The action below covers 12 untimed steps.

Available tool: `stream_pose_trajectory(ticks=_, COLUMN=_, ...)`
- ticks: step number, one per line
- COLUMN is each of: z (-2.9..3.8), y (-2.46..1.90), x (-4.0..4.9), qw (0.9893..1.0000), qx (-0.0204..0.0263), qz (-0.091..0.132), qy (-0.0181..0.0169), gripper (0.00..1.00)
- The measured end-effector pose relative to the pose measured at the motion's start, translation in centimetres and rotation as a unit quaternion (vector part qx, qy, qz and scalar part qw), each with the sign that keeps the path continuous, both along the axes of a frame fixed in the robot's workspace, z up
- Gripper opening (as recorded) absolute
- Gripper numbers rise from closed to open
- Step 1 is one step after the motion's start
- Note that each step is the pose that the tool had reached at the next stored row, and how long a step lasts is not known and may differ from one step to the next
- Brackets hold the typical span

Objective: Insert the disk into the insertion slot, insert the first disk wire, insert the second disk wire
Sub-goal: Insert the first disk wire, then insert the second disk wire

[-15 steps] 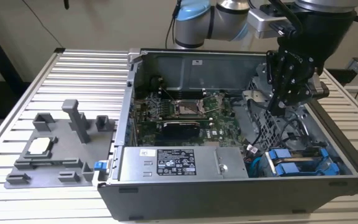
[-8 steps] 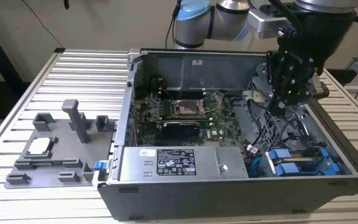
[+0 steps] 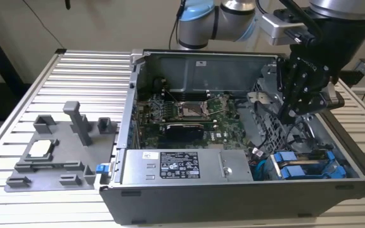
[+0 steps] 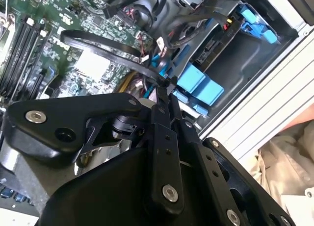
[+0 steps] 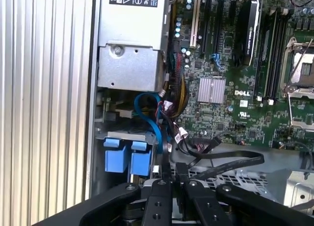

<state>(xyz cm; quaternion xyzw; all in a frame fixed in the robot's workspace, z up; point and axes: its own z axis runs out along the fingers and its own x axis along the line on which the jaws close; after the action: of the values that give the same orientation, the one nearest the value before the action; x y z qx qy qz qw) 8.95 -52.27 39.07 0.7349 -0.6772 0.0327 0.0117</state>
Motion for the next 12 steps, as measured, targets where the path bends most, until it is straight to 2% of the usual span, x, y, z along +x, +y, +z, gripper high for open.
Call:
stream_pose_trajectory(ticks=7, z=-0.09, y=-1.56, x=0.64, qw=1.0, qx=0.0, qz=0.0, qy=0.007, gripper=0.16)
stream_pose_trajectory(ticks=12, z=-0.17, y=-2.46, x=1.2, qw=0.9999, qx=0.0003, qz=0.0, qy=0.0122, gripper=0.16)
